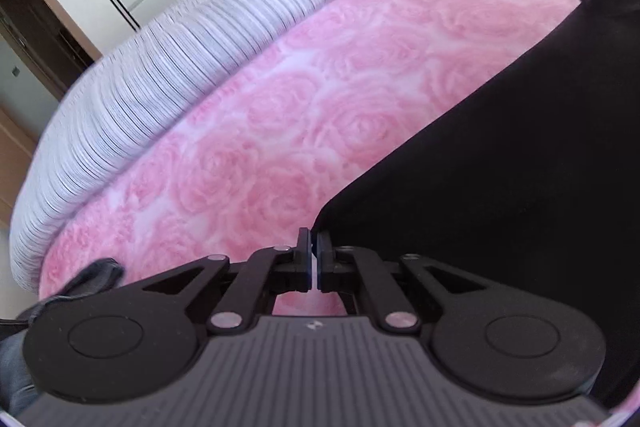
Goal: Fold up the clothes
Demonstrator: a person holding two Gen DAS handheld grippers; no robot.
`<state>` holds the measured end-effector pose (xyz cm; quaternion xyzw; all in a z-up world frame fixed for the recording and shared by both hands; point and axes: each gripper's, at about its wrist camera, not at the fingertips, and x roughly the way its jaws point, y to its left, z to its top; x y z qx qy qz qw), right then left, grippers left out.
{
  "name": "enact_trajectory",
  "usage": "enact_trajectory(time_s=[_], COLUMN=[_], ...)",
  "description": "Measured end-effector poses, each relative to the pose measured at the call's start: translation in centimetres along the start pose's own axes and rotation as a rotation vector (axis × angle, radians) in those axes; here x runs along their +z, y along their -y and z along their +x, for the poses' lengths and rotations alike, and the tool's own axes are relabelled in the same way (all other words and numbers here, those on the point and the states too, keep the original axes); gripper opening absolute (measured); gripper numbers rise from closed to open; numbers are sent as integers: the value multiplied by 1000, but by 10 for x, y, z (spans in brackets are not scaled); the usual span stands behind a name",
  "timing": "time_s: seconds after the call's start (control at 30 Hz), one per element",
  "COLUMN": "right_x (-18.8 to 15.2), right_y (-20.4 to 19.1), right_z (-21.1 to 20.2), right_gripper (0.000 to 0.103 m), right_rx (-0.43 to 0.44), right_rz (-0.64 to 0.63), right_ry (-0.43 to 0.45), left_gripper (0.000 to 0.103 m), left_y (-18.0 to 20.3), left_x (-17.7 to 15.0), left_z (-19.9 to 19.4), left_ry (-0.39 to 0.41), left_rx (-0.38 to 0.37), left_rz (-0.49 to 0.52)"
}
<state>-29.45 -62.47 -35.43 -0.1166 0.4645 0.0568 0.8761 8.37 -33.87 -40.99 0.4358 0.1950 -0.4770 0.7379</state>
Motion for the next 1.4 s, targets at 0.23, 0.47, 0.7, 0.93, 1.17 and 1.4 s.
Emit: enact_trajectory(time_s=[0.23,0.47,0.7,0.93,1.17,1.4], right_x=[5,6,6,-2,-35,-72], right_y=[-20,-97,-170,-201,-212,-225], right_z=[-10,-58,-60,-35,-41,-56], right_gripper=[6,63,70,71,71,71], right_rx=[-121,-97,11,9,-94,-246], right_rz=[-28,-106,-138,-203,-258,-283], right_ry=[-3,113,129,61,62,96], left_gripper=[32,47,77,11,5,10], left_y=[0,38,125,135,150,165], left_x=[-16,-53,-81,-84,-110,-129], left_z=[-33,-141,-135,-104,-108,-103], left_ry=[-15,93,116,94,69,18], left_rx=[86,130,160,218,270,310], left_rz=[-2,113,369,631,804,822])
